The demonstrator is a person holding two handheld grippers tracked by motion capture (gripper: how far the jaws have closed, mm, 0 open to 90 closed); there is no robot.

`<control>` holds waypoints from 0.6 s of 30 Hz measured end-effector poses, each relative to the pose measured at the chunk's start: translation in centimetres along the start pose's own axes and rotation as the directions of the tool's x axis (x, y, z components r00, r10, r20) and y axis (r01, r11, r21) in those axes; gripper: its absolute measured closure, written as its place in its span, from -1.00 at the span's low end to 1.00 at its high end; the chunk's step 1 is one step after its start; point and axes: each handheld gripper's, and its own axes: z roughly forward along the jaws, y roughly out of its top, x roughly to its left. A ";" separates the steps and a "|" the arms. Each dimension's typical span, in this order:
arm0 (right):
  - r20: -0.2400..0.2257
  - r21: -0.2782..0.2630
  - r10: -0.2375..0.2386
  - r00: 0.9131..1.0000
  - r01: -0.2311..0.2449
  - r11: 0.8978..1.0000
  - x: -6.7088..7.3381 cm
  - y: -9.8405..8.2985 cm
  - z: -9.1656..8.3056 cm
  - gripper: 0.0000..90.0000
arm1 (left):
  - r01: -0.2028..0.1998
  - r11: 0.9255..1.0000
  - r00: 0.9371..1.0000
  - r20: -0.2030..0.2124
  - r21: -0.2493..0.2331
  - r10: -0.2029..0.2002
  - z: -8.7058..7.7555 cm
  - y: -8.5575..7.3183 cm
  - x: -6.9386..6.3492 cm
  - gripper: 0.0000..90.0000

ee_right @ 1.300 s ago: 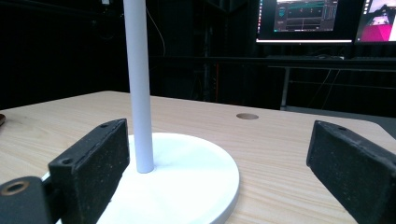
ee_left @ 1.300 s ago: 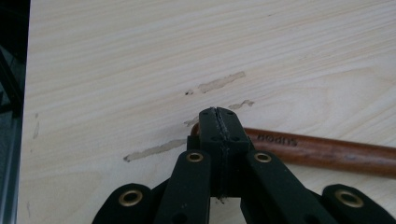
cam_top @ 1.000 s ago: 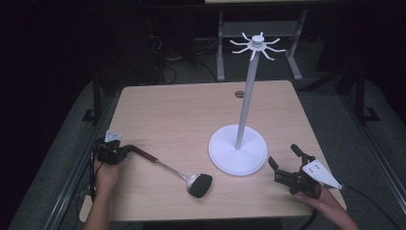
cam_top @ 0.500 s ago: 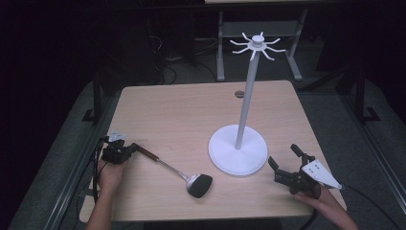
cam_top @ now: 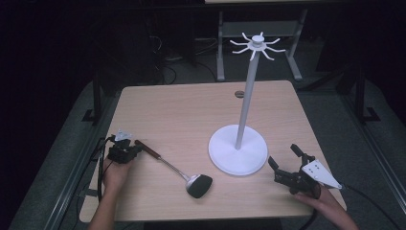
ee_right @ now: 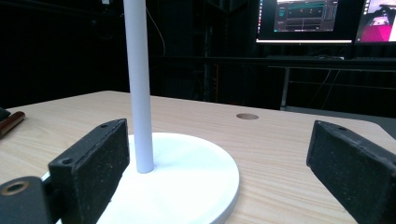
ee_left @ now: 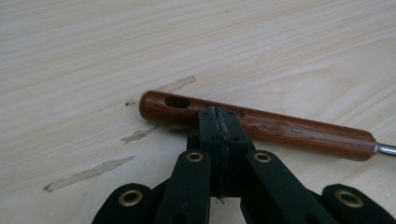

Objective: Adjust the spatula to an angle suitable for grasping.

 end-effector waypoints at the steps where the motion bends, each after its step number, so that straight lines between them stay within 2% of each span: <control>1: 0.001 -0.002 0.001 1.000 -0.001 1.000 0.0 0.0 0.0 -0.88 | -0.009 1.000 1.000 0.003 0.004 0.009 0.1 0.1 -0.2 0.99; 4: 0.000 0.000 -0.001 1.000 0.001 1.000 0.0 0.0 0.0 -0.88 | -0.020 1.000 1.000 0.010 0.004 0.019 0.3 0.3 -0.5 0.99; 11: 0.000 0.001 0.001 1.000 -0.001 1.000 0.0 0.0 0.0 -0.88 | -0.015 1.000 1.000 0.024 0.001 0.015 0.5 0.5 -1.0 0.99; 18: 0.000 0.001 0.001 1.000 -0.001 1.000 0.0 0.0 0.0 -0.88 | -0.038 0.999 0.998 0.042 0.006 0.038 1.2 0.9 -2.0 0.99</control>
